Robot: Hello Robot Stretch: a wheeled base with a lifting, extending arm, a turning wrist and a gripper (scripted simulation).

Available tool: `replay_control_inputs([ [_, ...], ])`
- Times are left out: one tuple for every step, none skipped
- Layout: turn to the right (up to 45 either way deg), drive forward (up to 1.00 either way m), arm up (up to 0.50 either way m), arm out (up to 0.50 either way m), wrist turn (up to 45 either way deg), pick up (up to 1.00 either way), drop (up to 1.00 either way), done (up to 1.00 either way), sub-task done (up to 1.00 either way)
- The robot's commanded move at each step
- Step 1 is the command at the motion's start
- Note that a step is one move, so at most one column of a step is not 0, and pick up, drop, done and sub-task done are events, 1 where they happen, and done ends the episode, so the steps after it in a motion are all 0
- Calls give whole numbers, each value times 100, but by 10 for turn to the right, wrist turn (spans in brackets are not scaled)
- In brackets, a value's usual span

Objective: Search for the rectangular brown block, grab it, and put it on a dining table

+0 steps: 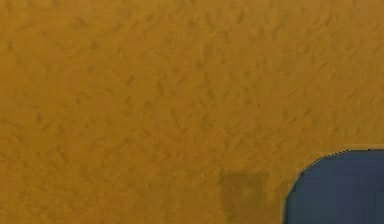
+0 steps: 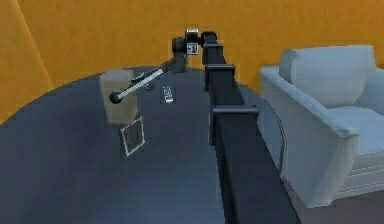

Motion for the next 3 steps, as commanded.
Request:
replay_control_inputs([
  [0,0,0,0,240,0,0,0,0],
  [0,0,-26,0,0,0,0,0,0],
  [0,0,0,0,0,0,100,0,0],
])
